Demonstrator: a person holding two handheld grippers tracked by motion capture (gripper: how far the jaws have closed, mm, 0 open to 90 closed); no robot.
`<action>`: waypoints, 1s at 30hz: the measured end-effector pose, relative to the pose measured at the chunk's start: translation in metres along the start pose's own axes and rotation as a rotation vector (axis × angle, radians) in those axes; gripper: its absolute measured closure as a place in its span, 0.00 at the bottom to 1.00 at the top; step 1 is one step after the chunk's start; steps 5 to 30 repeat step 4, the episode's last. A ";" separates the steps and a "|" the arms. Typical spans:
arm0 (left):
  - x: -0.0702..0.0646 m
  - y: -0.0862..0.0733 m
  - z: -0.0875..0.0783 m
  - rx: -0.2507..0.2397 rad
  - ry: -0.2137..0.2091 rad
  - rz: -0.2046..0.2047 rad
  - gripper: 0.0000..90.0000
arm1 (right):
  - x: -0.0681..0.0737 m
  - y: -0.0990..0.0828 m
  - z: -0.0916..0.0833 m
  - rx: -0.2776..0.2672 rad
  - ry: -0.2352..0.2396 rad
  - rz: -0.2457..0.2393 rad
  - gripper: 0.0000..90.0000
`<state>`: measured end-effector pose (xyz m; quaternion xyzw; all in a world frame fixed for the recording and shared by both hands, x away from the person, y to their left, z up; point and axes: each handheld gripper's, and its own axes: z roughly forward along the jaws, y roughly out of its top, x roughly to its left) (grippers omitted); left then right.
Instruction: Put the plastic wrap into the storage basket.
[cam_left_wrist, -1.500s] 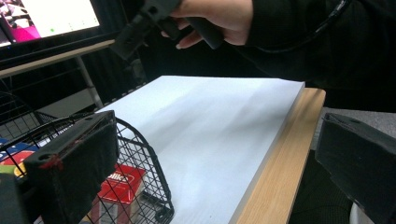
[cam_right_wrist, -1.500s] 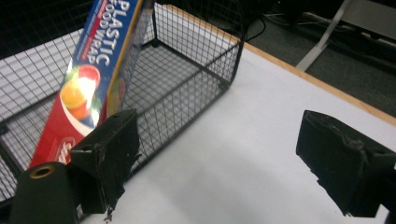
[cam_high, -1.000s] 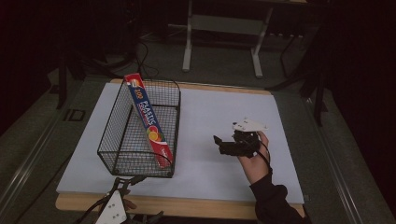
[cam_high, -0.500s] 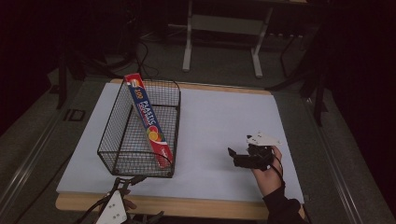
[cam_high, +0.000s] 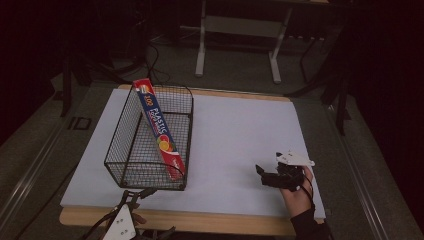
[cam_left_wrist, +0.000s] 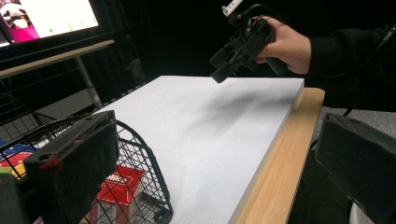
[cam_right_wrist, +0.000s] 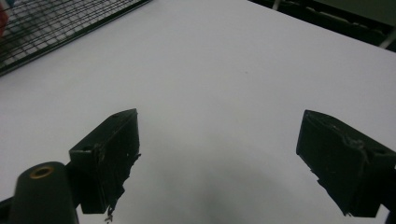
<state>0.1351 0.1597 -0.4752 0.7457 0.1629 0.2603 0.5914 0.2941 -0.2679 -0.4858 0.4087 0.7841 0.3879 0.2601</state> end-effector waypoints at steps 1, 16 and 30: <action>0.000 0.000 0.000 0.001 -0.001 -0.001 0.00 | 0.000 0.000 0.000 0.000 0.000 0.000 0.15; 0.000 0.000 0.000 0.003 -0.003 0.000 0.00 | -0.001 -0.002 0.005 0.012 0.001 0.002 0.15; 0.000 0.000 0.000 0.003 -0.003 0.000 0.00 | -0.001 -0.002 0.005 0.012 0.001 0.002 0.15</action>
